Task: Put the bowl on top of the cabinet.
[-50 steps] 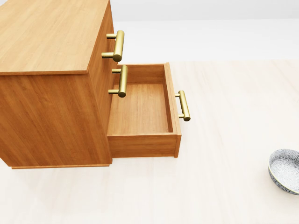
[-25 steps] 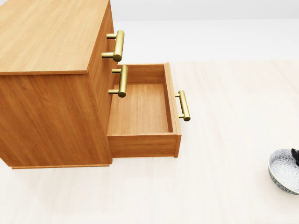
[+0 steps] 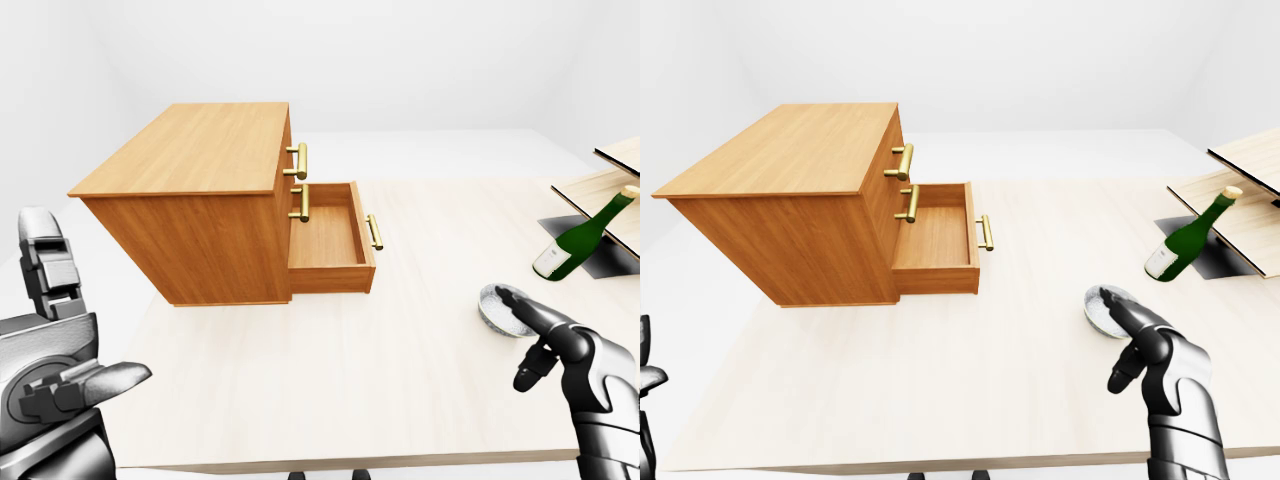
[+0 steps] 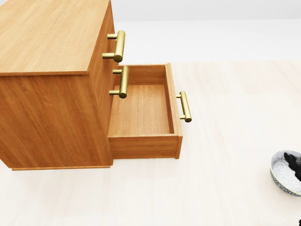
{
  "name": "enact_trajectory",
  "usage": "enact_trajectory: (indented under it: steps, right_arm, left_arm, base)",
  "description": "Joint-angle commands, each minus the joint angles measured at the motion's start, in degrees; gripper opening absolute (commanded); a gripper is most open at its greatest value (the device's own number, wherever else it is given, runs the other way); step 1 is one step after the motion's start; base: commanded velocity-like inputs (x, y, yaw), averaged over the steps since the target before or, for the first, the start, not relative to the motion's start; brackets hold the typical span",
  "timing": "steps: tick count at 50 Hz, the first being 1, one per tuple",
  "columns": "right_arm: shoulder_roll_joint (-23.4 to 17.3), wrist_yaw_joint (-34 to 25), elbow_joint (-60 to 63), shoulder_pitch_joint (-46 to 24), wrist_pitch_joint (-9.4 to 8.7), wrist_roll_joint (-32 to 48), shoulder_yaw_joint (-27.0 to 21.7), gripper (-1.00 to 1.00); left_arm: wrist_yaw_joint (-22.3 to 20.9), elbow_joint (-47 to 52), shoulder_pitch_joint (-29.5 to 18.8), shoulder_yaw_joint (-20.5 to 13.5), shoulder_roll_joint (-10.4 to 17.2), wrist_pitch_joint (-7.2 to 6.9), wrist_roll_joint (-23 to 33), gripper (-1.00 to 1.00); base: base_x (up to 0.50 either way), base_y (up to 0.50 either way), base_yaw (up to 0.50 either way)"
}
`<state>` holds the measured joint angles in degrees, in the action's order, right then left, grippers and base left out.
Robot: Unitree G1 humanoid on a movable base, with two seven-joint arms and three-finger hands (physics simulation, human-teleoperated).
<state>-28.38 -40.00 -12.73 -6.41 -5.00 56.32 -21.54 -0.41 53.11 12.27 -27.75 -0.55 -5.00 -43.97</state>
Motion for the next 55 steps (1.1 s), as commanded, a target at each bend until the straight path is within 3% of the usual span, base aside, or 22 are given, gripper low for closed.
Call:
enact_trajectory:
  steps: [1,39,55]
  right_arm:
    - [-0.06,0.00,-1.79,-0.05,0.00,-1.39,0.70,1.00]
    - [-1.20,0.00,-6.19,-0.61,0.00,-2.41,1.73,1.00]
    - [-1.50,0.00,-15.32,-4.24,0.00,-6.47,4.14,1.00]
  left_arm:
    - [0.27,0.16,-0.13,-0.23,0.13,0.00,-0.29,1.00]
    - [-0.89,-0.24,0.45,1.23,-0.69,0.00,1.46,1.00]
    - [-0.59,-0.52,0.19,0.79,-0.29,0.00,0.96,1.00]
  base:
    - [0.00,0.00,0.00]
    - [0.00,0.00,0.00]
    - [0.00,0.00,0.00]
